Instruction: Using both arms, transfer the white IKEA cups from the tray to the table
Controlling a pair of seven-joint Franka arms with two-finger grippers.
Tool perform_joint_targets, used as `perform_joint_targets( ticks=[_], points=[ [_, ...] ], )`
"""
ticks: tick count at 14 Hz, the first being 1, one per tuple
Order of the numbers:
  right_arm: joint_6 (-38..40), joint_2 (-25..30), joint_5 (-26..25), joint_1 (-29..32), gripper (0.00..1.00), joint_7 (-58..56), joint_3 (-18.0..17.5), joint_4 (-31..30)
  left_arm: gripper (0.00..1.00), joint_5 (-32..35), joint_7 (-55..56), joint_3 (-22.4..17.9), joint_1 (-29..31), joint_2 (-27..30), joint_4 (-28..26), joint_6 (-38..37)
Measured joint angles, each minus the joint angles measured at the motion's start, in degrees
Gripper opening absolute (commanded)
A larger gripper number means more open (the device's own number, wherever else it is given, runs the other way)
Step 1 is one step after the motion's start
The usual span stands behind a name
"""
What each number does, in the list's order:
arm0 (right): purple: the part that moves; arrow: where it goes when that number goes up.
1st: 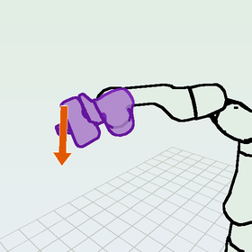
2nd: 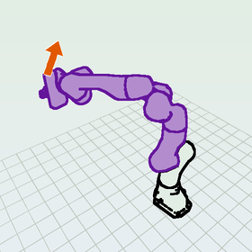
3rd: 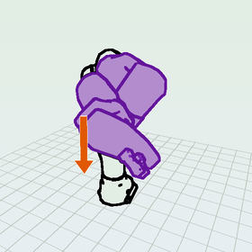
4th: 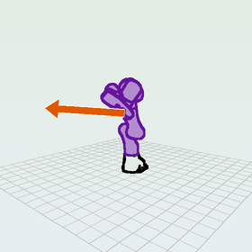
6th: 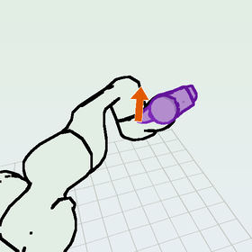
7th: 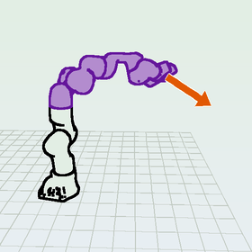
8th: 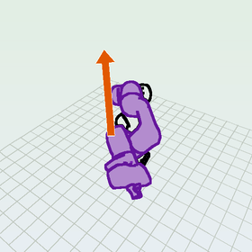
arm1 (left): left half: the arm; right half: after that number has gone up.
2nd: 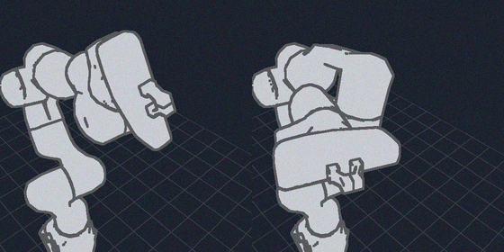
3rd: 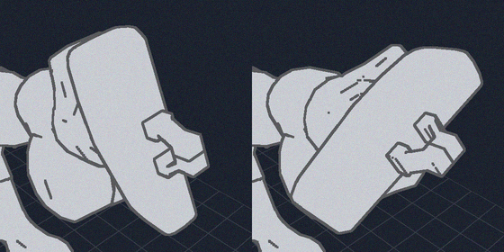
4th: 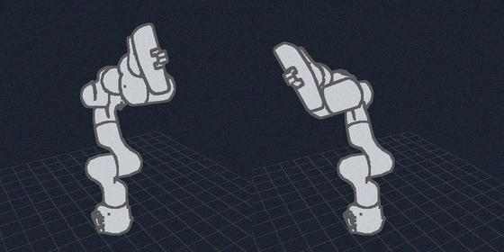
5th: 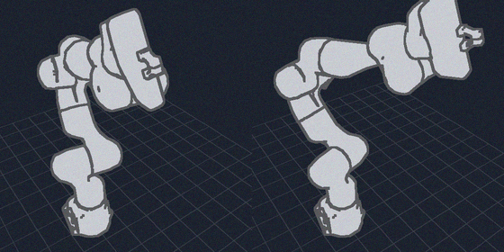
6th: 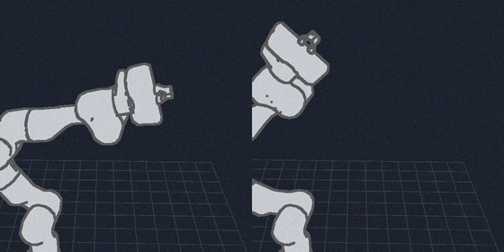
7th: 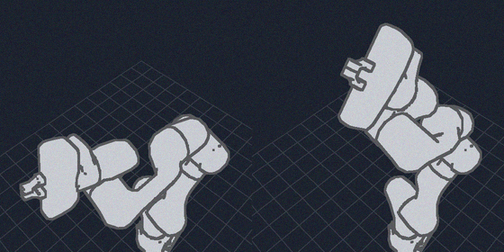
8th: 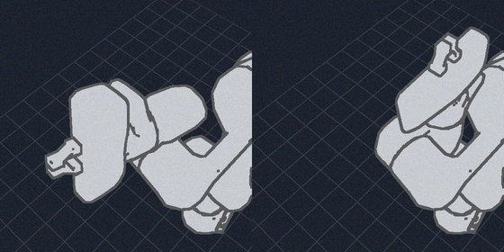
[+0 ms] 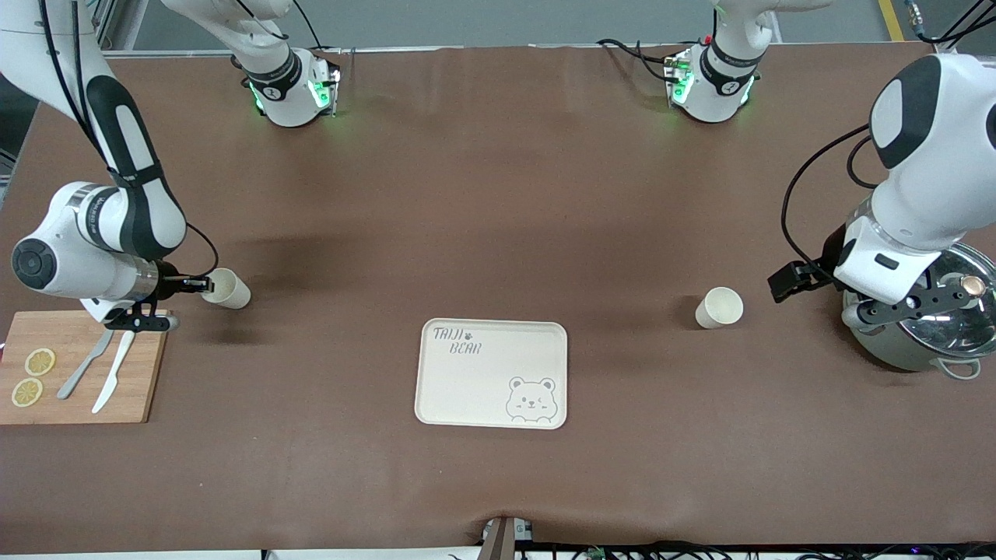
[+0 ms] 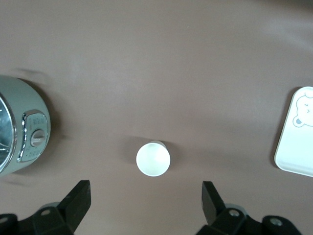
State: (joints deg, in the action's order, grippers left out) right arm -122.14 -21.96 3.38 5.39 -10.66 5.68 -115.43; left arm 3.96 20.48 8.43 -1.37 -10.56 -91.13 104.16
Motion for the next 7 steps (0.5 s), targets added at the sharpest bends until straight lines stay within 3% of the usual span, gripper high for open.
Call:
perform_joint_targets(
  ticks=[4,7],
  points=[
    [13.82,-0.14,-0.01,-0.05,1.00,0.00,-0.56,12.00,1.00,-0.03,0.00,0.14,-0.01,2.05,0.52,-5.01],
    [25.92,-0.61,-0.03,-0.12,1.00,0.00,-0.73,25.14,1.00,-0.03,0.00,0.14,0.02,3.55,2.91,-10.48]
  ],
)
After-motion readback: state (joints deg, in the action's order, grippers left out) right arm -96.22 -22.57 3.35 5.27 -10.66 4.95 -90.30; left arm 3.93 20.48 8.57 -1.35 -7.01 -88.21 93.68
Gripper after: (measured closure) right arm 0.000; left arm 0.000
